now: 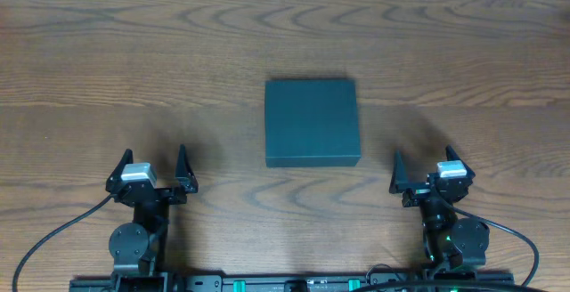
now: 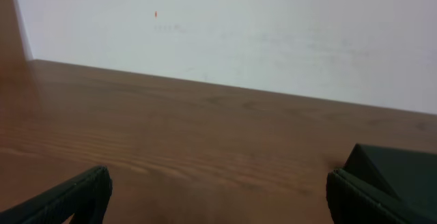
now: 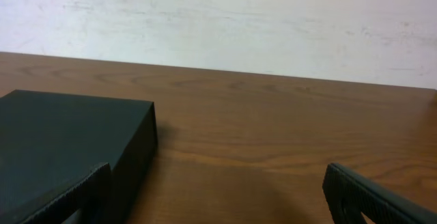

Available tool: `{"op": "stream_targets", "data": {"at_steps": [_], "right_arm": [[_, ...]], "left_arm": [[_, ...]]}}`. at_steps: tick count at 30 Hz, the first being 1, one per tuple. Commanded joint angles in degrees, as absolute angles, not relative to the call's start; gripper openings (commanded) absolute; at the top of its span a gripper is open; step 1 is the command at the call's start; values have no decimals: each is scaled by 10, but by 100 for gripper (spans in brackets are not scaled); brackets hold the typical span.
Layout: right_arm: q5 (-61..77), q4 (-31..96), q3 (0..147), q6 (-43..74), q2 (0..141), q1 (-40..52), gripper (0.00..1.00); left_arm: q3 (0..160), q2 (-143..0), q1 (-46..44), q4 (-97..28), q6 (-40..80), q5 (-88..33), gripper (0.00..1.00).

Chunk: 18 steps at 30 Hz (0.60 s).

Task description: Pack container

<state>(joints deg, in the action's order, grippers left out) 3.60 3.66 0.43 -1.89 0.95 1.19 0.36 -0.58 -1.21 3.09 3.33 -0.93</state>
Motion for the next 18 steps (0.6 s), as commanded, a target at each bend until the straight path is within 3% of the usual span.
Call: {"op": "stream_targets", "data": {"at_steps": [1,8,18], "right_arm": [[32,39,3,-11,6,7,99],[32,39,3,-11,6,7,99],[32,39,3,-11,6,7,99]], "left_arm": [[2,-2,-9,23,21,-9,99],[2,-3,-9,-42,21,-9,99],[3,-6,-9,-40,22,-9,99]]}}
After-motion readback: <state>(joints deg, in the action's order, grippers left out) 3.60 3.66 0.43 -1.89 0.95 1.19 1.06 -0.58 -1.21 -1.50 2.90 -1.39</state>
